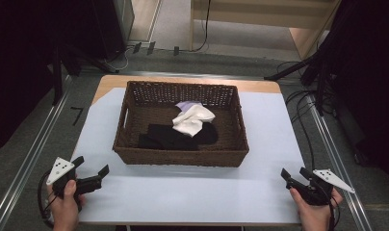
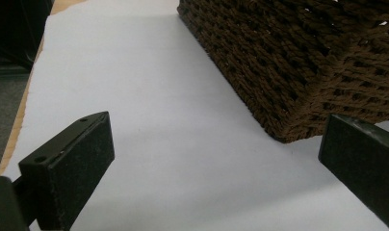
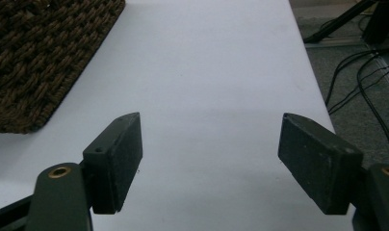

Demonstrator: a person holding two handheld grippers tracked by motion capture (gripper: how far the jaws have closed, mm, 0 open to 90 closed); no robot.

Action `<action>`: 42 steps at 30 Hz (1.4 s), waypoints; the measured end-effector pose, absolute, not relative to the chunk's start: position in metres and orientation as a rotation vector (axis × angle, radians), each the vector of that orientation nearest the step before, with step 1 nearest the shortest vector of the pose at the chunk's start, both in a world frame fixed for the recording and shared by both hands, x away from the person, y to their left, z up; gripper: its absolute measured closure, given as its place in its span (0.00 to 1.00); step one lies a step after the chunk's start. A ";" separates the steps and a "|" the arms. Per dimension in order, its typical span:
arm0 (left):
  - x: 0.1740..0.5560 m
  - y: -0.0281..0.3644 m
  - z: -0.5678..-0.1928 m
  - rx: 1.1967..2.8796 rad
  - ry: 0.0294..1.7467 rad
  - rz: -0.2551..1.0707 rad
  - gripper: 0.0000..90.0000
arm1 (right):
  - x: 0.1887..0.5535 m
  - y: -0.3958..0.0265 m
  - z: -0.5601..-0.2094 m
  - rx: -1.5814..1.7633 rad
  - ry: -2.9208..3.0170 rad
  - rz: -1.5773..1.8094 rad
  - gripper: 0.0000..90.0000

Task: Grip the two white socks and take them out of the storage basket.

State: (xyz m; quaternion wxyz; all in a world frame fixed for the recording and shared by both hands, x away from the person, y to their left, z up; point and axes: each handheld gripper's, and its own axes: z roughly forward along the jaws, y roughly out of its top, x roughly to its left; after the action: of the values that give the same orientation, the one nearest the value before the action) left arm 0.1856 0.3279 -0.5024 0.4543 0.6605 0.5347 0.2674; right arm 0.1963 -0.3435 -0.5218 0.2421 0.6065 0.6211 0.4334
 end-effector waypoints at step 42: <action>0.186 0.328 -0.503 1.630 1.307 0.646 0.00 | 0.340 -0.259 -0.412 0.964 2.740 0.287 0.27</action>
State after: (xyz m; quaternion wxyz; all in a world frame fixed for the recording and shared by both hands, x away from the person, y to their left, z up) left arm 0.1863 0.3281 -0.5029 0.4595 0.6621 0.5307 0.2624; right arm 0.3399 -0.2590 -0.4124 0.1111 0.3284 0.9329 0.0977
